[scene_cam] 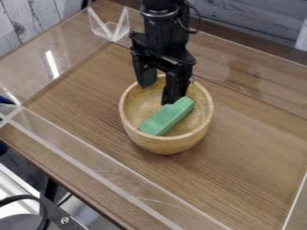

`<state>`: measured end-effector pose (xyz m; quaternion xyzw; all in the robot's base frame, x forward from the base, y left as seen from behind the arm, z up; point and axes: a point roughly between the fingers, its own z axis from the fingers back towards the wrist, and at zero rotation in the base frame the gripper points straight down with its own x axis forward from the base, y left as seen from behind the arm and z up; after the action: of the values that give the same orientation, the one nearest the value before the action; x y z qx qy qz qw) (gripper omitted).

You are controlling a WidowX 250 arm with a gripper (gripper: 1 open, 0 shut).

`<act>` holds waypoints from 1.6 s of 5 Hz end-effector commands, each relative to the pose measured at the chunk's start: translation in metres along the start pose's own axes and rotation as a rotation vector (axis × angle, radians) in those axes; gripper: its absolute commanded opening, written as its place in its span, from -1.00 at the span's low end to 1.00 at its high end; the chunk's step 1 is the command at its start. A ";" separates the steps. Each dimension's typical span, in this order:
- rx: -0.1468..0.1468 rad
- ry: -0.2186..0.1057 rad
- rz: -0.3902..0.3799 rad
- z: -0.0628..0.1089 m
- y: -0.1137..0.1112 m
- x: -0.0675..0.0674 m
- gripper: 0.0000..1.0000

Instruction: Put the green block in the brown bowl

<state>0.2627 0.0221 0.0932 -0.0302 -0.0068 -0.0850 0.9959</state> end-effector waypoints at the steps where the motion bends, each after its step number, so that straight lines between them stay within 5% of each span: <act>1: 0.015 -0.048 -0.004 0.011 0.000 0.004 1.00; 2: 0.015 -0.049 -0.006 0.009 0.000 0.004 1.00; 5: 0.008 -0.108 0.034 0.042 0.019 0.001 1.00; 7: 0.033 -0.190 0.141 0.090 0.059 -0.005 1.00; 8: 0.050 -0.200 0.185 0.098 0.090 -0.007 1.00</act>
<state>0.2635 0.1147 0.1681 -0.0275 -0.0777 0.0163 0.9965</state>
